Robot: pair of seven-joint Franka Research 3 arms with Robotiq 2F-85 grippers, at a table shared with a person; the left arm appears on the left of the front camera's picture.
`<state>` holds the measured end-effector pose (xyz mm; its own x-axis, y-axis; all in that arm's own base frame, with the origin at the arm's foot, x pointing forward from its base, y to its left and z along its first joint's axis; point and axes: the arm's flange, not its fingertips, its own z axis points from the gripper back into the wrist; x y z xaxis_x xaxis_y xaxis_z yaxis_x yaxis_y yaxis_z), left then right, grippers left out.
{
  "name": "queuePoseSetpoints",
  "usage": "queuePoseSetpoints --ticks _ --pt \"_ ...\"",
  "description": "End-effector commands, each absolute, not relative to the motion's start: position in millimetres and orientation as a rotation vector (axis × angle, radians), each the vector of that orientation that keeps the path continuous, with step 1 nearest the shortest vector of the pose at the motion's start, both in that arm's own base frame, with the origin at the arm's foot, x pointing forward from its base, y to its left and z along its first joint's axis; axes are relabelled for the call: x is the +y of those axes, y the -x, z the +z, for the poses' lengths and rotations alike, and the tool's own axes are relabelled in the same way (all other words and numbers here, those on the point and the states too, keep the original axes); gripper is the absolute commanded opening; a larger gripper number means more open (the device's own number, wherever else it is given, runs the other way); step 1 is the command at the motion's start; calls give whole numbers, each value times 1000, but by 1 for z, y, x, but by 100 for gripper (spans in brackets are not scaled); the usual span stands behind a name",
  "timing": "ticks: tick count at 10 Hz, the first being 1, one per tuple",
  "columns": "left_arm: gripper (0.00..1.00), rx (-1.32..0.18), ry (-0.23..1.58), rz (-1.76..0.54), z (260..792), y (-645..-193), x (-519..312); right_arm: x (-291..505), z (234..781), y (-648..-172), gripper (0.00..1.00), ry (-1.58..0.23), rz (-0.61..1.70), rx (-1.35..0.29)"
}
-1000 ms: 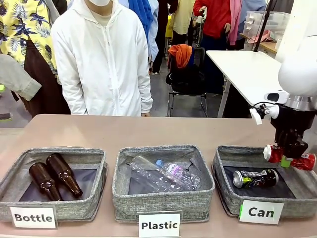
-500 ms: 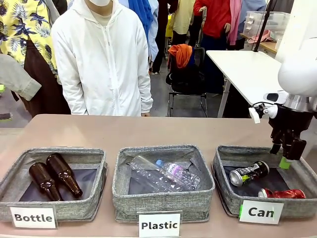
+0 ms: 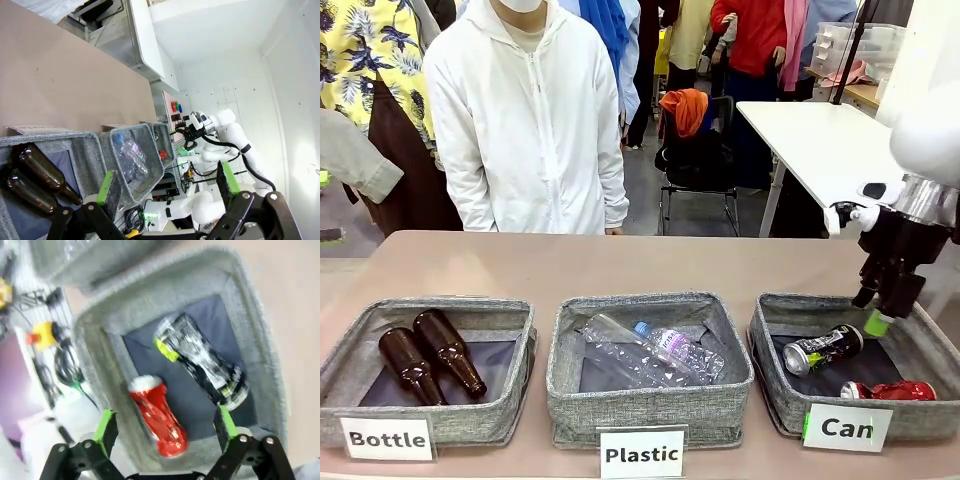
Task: Sort the can waste into the basket.
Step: Pick up the can waste from the table and place it in the right Fabric basket.
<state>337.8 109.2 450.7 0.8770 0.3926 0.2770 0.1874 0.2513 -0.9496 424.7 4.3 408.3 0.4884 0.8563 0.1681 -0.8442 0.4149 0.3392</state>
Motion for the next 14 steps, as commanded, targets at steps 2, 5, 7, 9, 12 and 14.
queuePoseSetpoints --ticks 2,5,7,9,12,14 --pt "100 -508 1330 145 453 -336 110 0 442 -454 100 -1129 279 -68" --pt "100 -508 1330 145 453 -336 110 -18 441 -458 100 -1356 -32 -137" --pt "100 -508 1330 145 453 -336 110 -37 435 -461 100 -1429 -224 -273" --pt "100 -508 1330 145 453 -336 110 -51 426 -458 100 -1429 -398 -479" --pt "100 -508 1330 145 453 -336 110 -66 425 -467 100 -1333 -99 -131" --pt "100 -508 1330 145 453 -336 110 -66 425 -467 100 -1333 -99 -131"
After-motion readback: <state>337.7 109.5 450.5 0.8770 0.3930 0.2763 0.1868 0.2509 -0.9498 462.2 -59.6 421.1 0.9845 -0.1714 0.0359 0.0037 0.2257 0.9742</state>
